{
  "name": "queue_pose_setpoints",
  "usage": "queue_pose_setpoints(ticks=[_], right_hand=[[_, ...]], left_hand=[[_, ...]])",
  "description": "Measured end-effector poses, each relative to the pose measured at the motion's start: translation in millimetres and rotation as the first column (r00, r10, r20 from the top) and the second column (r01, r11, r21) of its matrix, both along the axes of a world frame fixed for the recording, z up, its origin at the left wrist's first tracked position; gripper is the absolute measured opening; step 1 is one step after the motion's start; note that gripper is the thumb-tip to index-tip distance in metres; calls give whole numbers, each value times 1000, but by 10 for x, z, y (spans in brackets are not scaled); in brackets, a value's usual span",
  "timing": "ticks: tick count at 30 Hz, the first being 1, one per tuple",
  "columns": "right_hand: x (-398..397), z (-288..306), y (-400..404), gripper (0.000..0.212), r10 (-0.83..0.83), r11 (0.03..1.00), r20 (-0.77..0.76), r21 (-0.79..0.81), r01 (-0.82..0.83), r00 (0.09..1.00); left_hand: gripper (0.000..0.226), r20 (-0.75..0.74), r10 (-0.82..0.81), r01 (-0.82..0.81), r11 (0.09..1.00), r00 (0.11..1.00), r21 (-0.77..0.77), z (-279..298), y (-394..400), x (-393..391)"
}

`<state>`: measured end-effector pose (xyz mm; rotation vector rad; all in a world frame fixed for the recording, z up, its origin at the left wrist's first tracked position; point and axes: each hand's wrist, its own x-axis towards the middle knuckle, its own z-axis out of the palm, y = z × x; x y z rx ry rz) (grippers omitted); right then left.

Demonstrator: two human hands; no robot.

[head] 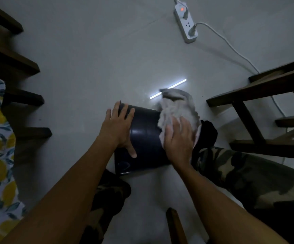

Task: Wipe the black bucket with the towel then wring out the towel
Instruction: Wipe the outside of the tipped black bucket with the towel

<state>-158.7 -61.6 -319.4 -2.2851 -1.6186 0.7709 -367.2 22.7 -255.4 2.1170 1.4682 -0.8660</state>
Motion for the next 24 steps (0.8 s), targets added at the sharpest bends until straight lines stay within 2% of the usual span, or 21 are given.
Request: queue_pose_setpoints(ticks=[1,3,6,9,14,17,19,22,24], right_hand=[[-8,61,115,52,-132,991,0,-40,132,991],[44,130,254,47,-284,953,-97,-136,270,954],[108,182,344,39,-355,920,-104,-216,327,929],[105,222,415,36,-428,891,-135,-230,392,893],[82,332,597,35,-363,929,-263,-178,324,894],[-5,374,785,33,-364,930,-354,-187,316,861],[-46,370,885,34,-331,943,-365,-157,292,870],[-121,390,956,38,-348,937,-432,-129,325,832],[-145,409,906,39,-298,953,-437,-84,291,849]], left_hand=[[171,0,8,-8,1000,1000,-3,13,-33,4],[172,2,41,-41,999,999,-9,40,-101,30],[171,41,151,-147,986,988,-80,97,-187,85],[170,69,197,-189,976,978,-108,174,-212,96],[170,97,243,-237,969,965,-71,303,-175,14],[161,119,265,-272,962,957,41,351,-155,-24],[152,128,258,-277,948,958,159,363,-138,-7],[129,146,249,-284,902,958,327,353,-152,68],[112,172,254,-300,884,952,358,329,-226,121]])
